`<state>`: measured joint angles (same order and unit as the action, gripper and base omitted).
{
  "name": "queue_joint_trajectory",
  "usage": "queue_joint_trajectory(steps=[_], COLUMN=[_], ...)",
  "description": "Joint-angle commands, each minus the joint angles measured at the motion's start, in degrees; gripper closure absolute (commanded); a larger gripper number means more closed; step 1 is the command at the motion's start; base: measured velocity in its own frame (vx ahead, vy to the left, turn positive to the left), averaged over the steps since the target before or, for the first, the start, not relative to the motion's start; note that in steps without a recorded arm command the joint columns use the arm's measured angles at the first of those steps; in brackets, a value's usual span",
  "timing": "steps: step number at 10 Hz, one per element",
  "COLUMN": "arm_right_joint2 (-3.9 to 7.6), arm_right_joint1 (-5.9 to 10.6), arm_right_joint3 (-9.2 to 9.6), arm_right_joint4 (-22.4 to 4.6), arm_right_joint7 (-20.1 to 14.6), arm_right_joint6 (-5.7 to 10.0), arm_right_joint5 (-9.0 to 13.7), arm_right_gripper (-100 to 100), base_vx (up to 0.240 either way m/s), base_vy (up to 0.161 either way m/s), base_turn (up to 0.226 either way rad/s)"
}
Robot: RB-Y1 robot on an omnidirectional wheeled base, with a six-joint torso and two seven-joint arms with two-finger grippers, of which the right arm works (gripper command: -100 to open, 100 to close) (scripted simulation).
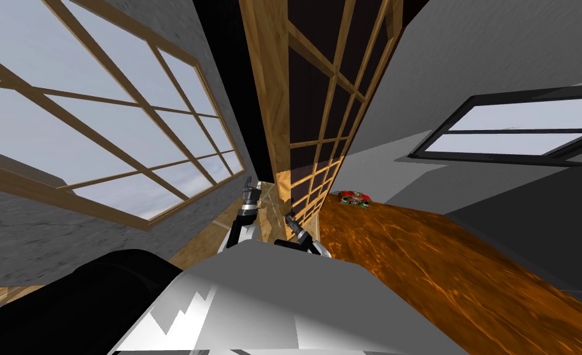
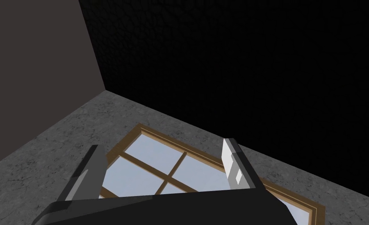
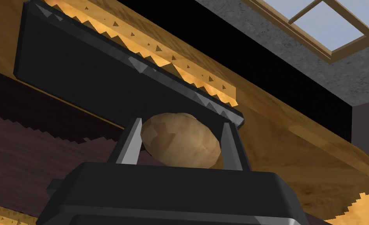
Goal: Push the door open
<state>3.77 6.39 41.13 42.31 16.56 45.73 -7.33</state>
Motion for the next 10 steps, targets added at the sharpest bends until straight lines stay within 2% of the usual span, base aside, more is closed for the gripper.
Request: queue_joint_trajectory(steps=[1, 3, 4, 5, 6, 9, 10], arm_right_joint2=[-0.76, -0.76, -0.68, -0.68, -0.61, -0.61, -0.54], arm_right_joint1=[0.45, 0.45, 0.59, 0.59, 0.72, 0.72, 0.85], arm_right_joint3=[1.03, 1.03, 1.68, 1.68, 2.32, 2.32, 2.97], arm_right_joint4=[-1.24, -1.24, -1.28, -1.28, -1.32, -1.32, -1.36], arm_right_joint7=[-2.86, -3.19, -5.57, -5.57, -7.95, -7.95, -10.34], arm_right_joint6=[0.86, 0.86, 0.88, 0.88, 0.91, 0.91, 0.93], arm_right_joint5=[0.80, 0.80, 1.54, 1.54, 2.28, 2.28, 3.03], arm_right_gripper=[100, 100, 100, 100, 100, 100, 100], base_vx=[0.007, 0.006, -0.002, 0.005, 0.016, 0.001, 0.012], base_vy=[0.013, 0.016, 0.017, 0.021, 0.015, 0.008, 0.033], base_turn=[-0.012, -0.019, -0.042, -0.032, 0.007, -0.016, -0.040])
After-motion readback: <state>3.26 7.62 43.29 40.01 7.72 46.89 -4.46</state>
